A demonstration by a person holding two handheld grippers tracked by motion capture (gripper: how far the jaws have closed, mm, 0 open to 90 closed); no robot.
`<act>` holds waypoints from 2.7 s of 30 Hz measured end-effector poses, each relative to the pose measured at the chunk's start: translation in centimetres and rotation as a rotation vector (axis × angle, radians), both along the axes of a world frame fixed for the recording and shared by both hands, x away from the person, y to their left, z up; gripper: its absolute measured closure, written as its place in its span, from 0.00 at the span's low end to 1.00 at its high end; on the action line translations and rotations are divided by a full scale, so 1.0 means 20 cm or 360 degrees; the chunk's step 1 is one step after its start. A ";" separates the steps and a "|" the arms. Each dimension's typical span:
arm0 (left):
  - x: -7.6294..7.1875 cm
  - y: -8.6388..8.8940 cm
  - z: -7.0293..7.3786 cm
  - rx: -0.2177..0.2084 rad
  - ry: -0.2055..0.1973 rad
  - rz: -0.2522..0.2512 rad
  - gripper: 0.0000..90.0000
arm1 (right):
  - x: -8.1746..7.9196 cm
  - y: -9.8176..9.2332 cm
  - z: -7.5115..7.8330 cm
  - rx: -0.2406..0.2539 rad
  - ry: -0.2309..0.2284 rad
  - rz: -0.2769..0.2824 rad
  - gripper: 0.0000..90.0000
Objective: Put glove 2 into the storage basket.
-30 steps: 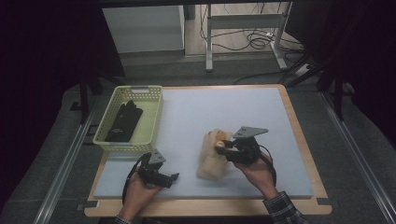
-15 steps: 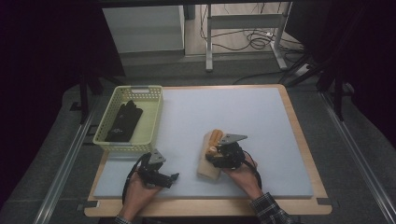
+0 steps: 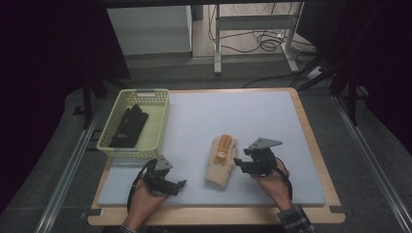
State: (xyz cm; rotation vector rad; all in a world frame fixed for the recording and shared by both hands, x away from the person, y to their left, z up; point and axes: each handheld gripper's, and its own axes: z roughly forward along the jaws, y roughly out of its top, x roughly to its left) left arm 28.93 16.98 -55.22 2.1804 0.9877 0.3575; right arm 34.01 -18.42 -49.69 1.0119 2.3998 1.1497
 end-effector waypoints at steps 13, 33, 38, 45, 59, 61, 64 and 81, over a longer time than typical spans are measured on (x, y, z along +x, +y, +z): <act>0.00 0.00 0.00 -0.0003 -0.0002 0.0002 0.02 | -0.12 0.05 -0.15 -0.0019 0.0084 0.0174 0.88; 0.00 0.00 0.00 -0.0003 -0.0002 0.0005 0.02 | -0.07 0.31 -0.20 -0.0036 0.0056 0.0242 0.87; 0.00 0.00 0.00 -0.0002 -0.0002 0.0005 0.02 | -0.04 0.36 -0.20 -0.0048 0.0027 0.0247 0.87; 0.00 0.00 0.00 -0.0003 -0.0002 0.0005 0.02 | -0.05 0.37 -0.19 -0.0081 0.0021 0.0257 0.82; 0.00 0.00 0.00 -0.0002 -0.0001 0.0004 0.02 | -0.04 0.12 -0.10 -0.0048 -0.0014 0.0101 0.66; 0.00 0.00 0.00 -0.0003 -0.0001 0.0005 0.02 | -0.04 0.08 -0.10 -0.0046 -0.0019 0.0068 0.64; 0.00 0.00 0.00 -0.0003 -0.0001 0.0005 0.02 | -0.04 0.01 -0.09 -0.0042 -0.0027 0.0016 0.59; 0.00 0.00 0.00 -0.0004 0.0000 0.0006 0.02 | -0.03 -0.27 -0.12 -0.0084 -0.0035 -0.0253 0.35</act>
